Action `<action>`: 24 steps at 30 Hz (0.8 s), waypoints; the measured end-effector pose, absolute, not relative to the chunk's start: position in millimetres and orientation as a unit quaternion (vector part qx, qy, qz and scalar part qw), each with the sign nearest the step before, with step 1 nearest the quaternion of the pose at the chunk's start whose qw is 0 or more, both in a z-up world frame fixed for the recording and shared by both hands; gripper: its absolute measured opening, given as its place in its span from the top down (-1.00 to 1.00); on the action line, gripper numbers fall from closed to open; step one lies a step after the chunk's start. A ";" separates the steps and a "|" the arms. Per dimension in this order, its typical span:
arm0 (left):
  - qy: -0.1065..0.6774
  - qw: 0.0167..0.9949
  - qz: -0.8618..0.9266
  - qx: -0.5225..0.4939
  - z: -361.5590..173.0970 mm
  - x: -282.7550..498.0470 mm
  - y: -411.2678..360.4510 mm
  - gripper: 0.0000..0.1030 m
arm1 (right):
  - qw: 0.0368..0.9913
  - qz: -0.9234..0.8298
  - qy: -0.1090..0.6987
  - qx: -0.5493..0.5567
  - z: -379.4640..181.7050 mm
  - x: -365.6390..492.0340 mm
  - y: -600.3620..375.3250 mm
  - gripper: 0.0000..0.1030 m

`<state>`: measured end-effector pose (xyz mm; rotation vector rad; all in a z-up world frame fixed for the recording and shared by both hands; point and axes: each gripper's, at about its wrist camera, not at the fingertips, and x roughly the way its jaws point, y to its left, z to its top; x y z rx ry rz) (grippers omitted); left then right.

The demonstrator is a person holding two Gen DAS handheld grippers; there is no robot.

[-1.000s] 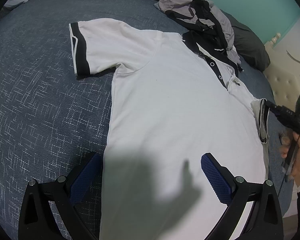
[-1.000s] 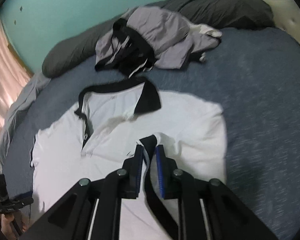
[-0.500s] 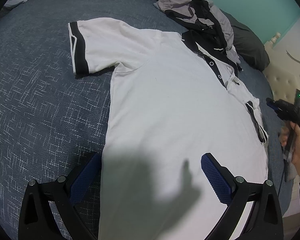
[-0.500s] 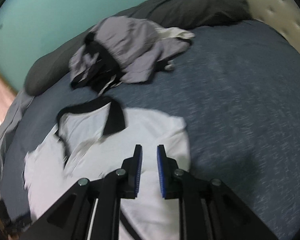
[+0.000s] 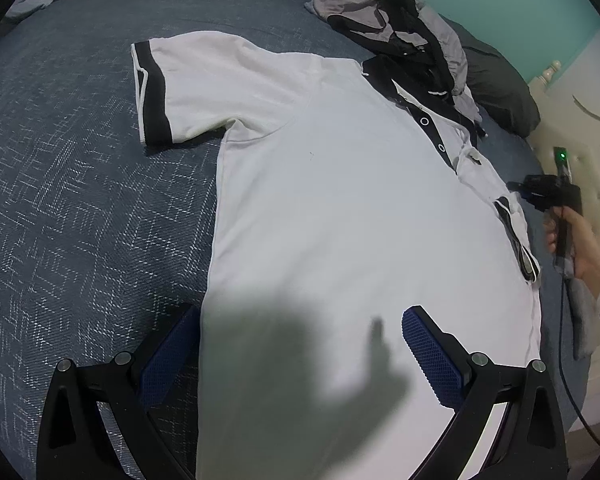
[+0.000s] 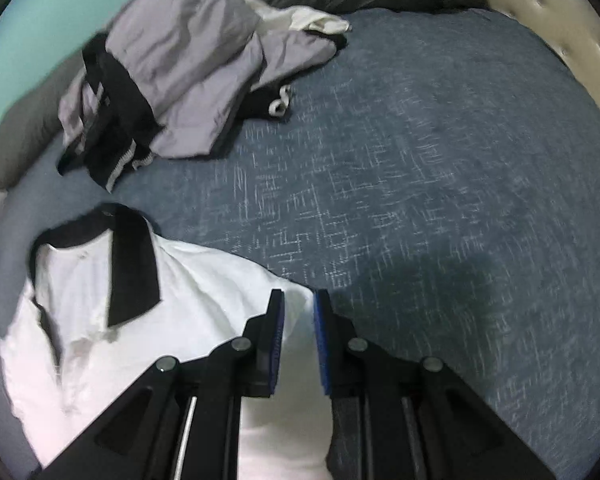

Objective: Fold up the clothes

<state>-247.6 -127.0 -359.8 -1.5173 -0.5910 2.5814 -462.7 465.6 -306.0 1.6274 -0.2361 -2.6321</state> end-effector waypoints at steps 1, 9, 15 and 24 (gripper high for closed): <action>-0.193 0.045 0.845 -0.497 -360.1 -247.4 -126.8 -0.99 | 0.018 -0.848 -0.070 0.524 -307.2 -464.9 463.1 0.72; -0.190 0.044 0.845 -0.498 -361.9 -247.2 -125.4 -0.99 | -0.003 -0.858 -0.007 0.514 -305.4 -478.5 446.6 0.98; -0.191 0.045 0.845 -0.498 -362.8 -248.5 -125.3 -0.99 | -0.010 -0.862 -0.007 0.506 -299.0 -482.8 450.3 0.99; -0.193 0.046 0.844 -0.498 -362.8 -248.1 -126.2 -0.99 | 0.010 -0.846 -0.022 0.533 -302.1 -478.0 463.0 0.71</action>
